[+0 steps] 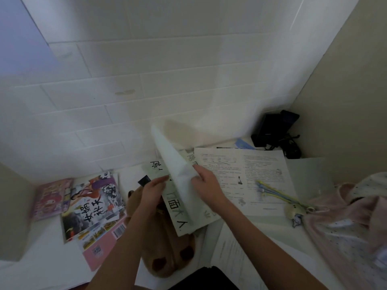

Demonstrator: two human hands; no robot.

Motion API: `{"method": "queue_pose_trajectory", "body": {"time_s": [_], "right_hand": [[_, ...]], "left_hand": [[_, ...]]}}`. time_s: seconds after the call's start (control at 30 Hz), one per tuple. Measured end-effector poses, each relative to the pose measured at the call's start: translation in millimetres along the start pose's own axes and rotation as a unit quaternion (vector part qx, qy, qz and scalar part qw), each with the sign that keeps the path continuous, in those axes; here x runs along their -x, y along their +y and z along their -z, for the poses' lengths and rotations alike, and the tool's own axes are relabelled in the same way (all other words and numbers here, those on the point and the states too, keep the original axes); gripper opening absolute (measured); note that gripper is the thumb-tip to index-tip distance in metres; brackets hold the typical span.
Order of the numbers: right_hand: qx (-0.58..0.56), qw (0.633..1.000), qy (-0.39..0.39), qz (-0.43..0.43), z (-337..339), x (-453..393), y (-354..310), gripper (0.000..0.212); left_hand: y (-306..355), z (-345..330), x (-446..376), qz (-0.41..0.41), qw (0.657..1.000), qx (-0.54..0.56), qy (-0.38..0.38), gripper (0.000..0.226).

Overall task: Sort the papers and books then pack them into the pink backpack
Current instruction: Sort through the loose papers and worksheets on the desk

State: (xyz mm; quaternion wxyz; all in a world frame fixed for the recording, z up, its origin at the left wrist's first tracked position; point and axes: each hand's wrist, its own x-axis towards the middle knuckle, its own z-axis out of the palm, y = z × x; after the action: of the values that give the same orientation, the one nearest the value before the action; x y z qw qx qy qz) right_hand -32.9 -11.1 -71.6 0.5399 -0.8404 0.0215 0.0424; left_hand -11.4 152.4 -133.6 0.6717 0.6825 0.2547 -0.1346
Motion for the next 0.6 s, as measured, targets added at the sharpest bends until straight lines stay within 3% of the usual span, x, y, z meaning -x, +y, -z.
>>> {"method": "queue_pose_trajectory", "body": {"time_s": [0.07, 0.13, 0.2, 0.23, 0.3, 0.37, 0.4, 0.47, 0.53, 0.6], "right_hand": [[-0.146, 0.988, 0.008, -0.055, 13.5, -6.3, -8.5, 0.031], [-0.176, 0.979, 0.011, -0.105, 19.3, -10.1, -0.6, 0.036], [-0.074, 0.989, -0.018, -0.13, 18.0, -8.9, 16.6, 0.041], [-0.006, 0.992, -0.025, -0.127, 15.3, -6.6, 29.2, 0.046], [0.074, 0.991, -0.014, -0.11, 9.5, 1.8, 52.3, 0.053], [0.107, 0.988, 0.012, -0.112, 5.3, 7.6, 68.0, 0.054], [0.123, 0.986, 0.013, -0.115, 3.9, 7.5, 74.0, 0.052], [0.168, 0.978, -0.039, -0.115, 1.5, 5.3, 83.6, 0.046], [0.2, 0.97, -0.068, -0.12, 3.8, 4.7, 92.3, 0.042], [0.222, 0.966, -0.022, -0.132, 14.6, 4.9, 102.8, 0.044]], "left_hand": [[3.4, -2.9, 2.6, 0.025, 0.998, 0.049, 0.027, 0.025], [-0.7, 1.4, -0.3, 0.031, 0.994, 0.067, 0.078, 0.028], [-9.2, 11.3, 0.4, -0.001, 0.989, 0.017, 0.146, 0.026], [-10.3, 13.6, 0.6, -0.001, 0.986, 0.019, 0.165, 0.043], [-4.9, 12.5, -0.2, 0.025, 0.989, 0.106, 0.103, 0.074], [7.5, 8.1, 1.8, 0.062, 0.985, 0.16, 0.011, 0.072], [10.9, 6.7, 4.0, 0.062, 0.987, 0.143, -0.027, 0.059], [6.8, 1.2, 2.6, 0.031, 0.998, 0.039, -0.034, 0.032], [-3.3, -5.0, -0.2, -0.034, 0.997, -0.075, -0.002, 0.048], [-2.6, -7.4, 0.3, -0.079, 0.992, -0.089, 0.047, 0.067]]}}
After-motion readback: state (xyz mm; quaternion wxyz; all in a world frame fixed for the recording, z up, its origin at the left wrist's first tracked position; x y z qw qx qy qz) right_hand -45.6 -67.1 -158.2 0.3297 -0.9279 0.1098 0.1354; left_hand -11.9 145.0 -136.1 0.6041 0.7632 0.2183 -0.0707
